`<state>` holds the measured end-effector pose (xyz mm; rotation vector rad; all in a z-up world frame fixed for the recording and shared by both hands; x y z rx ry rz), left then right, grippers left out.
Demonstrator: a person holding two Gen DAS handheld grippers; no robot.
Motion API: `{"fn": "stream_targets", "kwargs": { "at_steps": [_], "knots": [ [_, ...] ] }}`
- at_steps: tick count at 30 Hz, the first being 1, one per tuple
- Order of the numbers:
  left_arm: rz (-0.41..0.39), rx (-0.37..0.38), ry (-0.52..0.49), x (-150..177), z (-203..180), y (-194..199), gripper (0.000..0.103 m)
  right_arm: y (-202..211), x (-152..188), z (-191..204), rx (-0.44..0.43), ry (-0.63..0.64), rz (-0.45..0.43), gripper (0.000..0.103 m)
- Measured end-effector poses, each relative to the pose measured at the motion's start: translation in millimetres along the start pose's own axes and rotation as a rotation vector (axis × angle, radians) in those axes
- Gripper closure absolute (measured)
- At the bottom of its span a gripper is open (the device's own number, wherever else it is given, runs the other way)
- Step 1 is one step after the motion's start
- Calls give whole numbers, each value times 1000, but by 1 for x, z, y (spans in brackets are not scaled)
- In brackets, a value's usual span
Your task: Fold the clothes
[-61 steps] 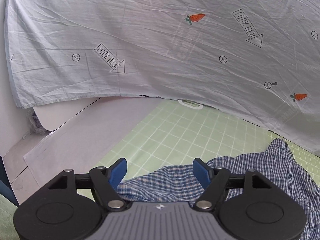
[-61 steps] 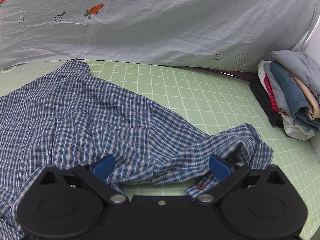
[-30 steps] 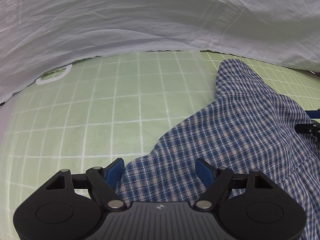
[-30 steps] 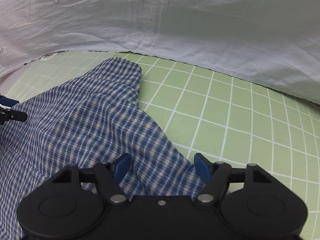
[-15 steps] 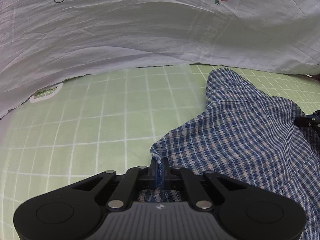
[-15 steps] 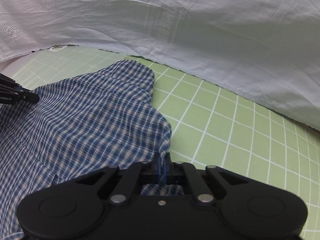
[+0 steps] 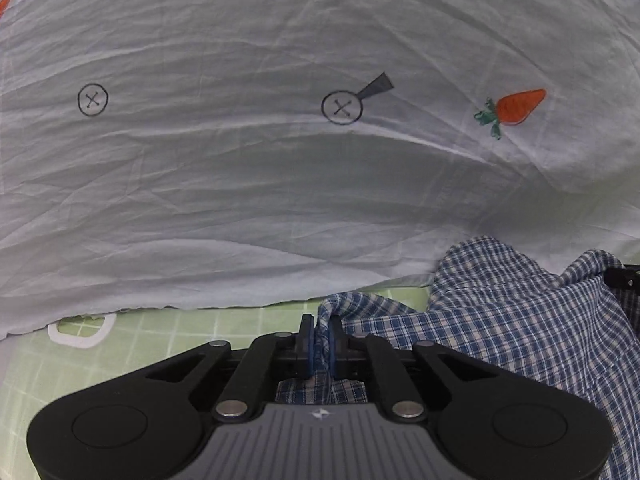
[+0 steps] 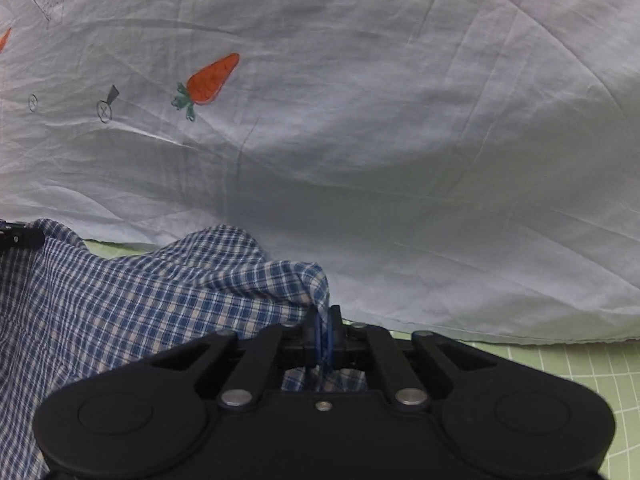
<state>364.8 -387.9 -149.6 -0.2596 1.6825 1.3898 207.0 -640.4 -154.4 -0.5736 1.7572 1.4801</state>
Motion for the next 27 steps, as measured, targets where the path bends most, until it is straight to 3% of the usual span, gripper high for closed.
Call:
{"fn": "stream_targets", "kwargs": {
  "at_steps": [1, 3, 6, 9, 18, 27],
  "knots": [
    [5, -9, 12, 2, 1, 3, 89, 0, 2, -1, 17, 5, 8, 77],
    [16, -26, 36, 5, 3, 10, 77, 1, 5, -2, 52, 14, 23, 60],
    [26, -30, 81, 14, 11, 35, 62, 8, 13, -5, 95, 15, 49, 56],
    [49, -46, 142, 35, 22, 73, 56, 41, 43, -8, 101, -34, 86, 52],
    [120, -156, 345, 134, 58, 201, 44, 155, 152, -17, 160, -236, 195, 45],
    [283, -141, 427, 226, 59, 249, 42, 227, 227, -8, 162, -335, 252, 42]
  ]
}}
Point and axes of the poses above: each gripper's, at about its wrist camera, not at the fingertips, and y roughly against the way its jaws point, z to its left, x to its underside, the point moved 7 cm from there along -y, roughly the way its jaws point, and after that the axes turned 3 degrees about -x, right-handed, at the moved point
